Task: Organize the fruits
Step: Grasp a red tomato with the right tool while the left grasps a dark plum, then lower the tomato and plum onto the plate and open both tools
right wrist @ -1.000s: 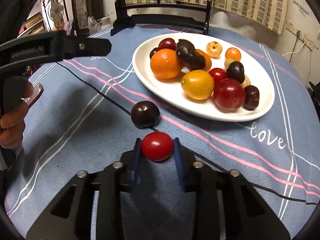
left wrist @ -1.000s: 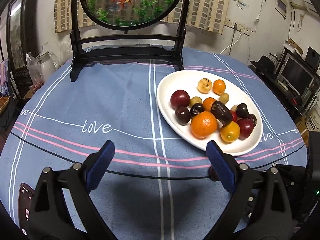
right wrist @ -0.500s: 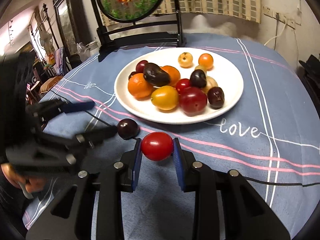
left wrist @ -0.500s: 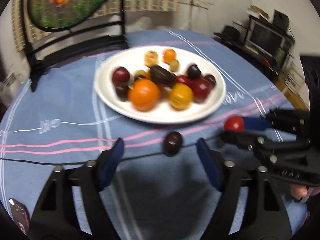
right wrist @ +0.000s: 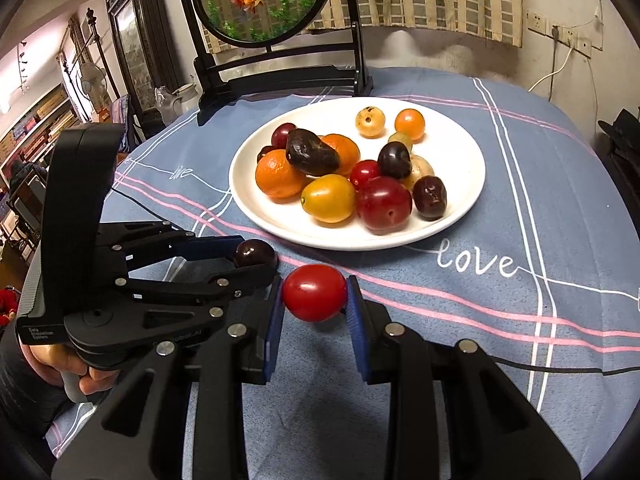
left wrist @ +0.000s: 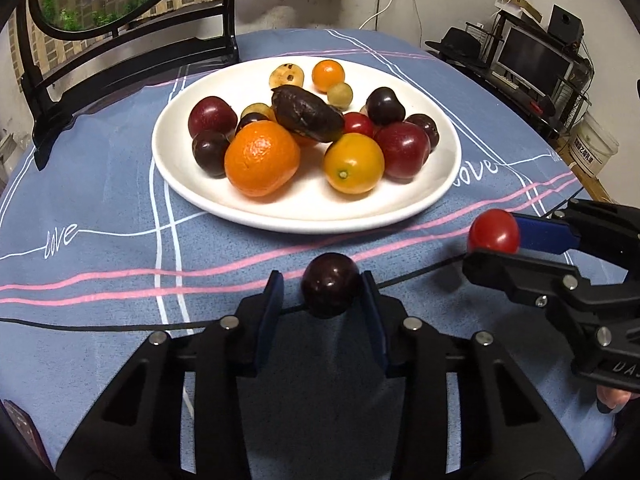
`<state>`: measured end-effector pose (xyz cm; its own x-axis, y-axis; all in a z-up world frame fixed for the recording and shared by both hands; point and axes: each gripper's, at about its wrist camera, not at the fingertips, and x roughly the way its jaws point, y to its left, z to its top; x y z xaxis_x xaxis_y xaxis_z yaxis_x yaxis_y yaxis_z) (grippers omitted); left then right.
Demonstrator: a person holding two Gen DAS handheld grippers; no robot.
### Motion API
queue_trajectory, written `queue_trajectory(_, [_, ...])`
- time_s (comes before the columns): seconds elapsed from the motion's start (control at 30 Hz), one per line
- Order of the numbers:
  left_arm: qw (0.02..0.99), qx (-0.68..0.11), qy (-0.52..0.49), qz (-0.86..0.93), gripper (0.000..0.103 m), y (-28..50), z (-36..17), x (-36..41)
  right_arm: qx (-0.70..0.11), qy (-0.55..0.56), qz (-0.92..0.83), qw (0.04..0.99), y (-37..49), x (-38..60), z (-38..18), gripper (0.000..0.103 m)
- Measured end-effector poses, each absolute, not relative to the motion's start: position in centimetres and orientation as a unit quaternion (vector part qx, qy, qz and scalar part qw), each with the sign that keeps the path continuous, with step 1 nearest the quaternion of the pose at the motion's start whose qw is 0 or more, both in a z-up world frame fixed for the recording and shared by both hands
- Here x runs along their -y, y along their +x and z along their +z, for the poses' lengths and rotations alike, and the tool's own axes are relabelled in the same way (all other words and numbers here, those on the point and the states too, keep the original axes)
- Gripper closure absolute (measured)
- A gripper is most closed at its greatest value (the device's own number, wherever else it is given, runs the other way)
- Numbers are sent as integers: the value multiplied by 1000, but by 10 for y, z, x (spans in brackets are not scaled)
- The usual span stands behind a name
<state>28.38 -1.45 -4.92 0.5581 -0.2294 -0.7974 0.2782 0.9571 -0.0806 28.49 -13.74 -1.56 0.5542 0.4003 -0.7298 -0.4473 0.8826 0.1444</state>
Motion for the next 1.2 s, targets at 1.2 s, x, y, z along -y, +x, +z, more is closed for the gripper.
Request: queue_trajectory(1.2, [924, -367, -22, -100, 74, 336, 37, -1, -340, 3, 205, 918, 348, 140, 23, 73])
